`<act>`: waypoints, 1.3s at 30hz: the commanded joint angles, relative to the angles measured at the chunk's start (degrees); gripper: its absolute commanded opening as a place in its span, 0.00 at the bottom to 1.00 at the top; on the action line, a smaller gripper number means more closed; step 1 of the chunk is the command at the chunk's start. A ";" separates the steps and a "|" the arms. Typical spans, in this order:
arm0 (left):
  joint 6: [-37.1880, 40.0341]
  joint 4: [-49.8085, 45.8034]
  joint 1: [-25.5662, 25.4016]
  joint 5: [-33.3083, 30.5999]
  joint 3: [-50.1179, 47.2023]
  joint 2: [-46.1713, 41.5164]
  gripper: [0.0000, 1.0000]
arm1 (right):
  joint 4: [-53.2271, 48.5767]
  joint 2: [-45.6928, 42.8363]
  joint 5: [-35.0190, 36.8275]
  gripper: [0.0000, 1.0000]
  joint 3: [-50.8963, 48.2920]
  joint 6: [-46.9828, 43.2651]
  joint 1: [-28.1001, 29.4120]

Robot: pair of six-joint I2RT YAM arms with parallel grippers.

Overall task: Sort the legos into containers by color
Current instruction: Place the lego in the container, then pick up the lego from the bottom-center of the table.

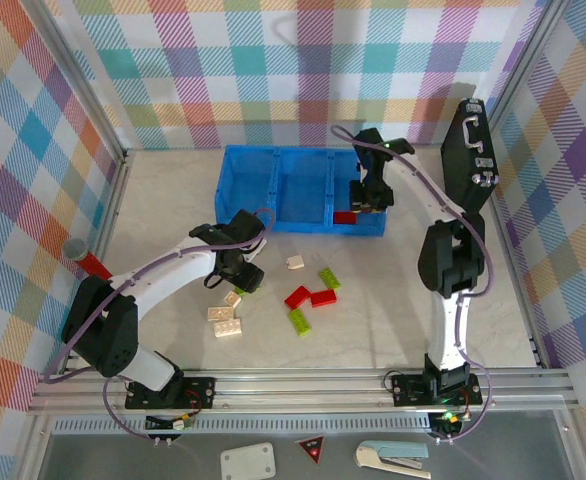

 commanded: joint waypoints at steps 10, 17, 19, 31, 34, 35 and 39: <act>0.18 -1.08 0.49 1.50 1.10 -1.27 0.70 | -0.20 -14.42 -1.63 0.42 -14.72 1.94 3.90; 0.26 -1.09 0.49 1.62 1.25 -1.05 0.70 | 0.70 -20.42 -1.72 0.44 -22.68 5.89 8.49; 0.22 -1.09 0.49 1.61 1.20 -1.01 0.70 | 0.89 -21.72 -1.90 0.45 -24.41 6.89 9.95; 0.19 -1.06 0.49 1.24 1.10 -1.14 0.70 | 6.31 -27.80 -3.09 0.48 -37.40 16.17 18.61; 0.17 -1.08 0.50 1.16 1.15 -1.23 0.70 | 7.52 -26.96 -3.24 0.50 -38.72 18.01 21.75; 0.13 -1.05 0.49 1.05 1.10 -1.22 0.70 | 7.75 -26.49 -3.11 0.51 -38.98 18.50 22.89; 0.13 -1.01 0.49 0.89 1.08 -1.31 0.70 | 8.69 -24.02 -2.94 0.56 -39.39 19.85 26.53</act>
